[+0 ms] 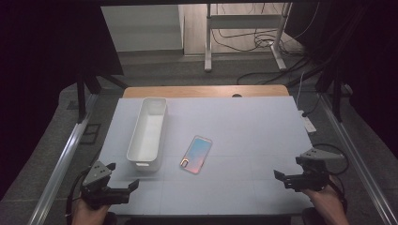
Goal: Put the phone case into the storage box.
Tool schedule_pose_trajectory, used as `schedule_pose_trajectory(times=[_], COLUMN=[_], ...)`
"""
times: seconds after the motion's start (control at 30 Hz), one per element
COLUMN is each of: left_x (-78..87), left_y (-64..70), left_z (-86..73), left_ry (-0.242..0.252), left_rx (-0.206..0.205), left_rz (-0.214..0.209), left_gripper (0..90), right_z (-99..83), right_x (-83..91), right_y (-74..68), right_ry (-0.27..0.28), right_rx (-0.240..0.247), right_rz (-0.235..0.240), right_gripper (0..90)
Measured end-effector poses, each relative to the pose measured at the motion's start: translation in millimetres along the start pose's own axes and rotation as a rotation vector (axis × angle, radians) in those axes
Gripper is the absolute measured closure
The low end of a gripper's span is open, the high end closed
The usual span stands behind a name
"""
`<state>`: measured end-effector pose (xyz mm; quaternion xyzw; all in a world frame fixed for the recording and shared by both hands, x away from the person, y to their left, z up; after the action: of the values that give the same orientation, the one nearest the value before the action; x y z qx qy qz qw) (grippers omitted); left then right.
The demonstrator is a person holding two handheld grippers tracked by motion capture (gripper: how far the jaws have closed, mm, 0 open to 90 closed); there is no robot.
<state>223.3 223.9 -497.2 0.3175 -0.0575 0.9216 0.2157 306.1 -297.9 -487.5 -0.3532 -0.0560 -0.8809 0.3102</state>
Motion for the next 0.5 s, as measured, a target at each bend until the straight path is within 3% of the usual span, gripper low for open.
schedule_pose_trajectory(times=[0.3,0.5], left_x=[0.8,0.9], left_y=[-1.6,-1.6], left_z=[-0.6,-0.8], left_ry=[0.002,0.002], left_rx=[0.021,0.016], left_rz=[-0.009,-0.012], left_gripper=[0.3,0.6], right_z=[0.2,-0.1], right_x=[-0.4,-2.0], right_y=[-3.6,-3.6], right_ry=[-0.008,-0.022], right_rx=[0.038,0.035], right_rz=[-0.020,-0.016], right_gripper=[0.0,0.0])
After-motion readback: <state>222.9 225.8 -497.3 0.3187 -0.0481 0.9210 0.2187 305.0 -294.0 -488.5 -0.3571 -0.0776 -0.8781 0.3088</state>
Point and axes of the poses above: each handheld gripper's, and its own axes: x roughly backward along the jaws, z roughly out of its top, y roughly to its right, the point moved 6 cm from there along -x, roughly forward along the jaws, and after that the axes turned 4 degrees about z, right-handed, at the moved point
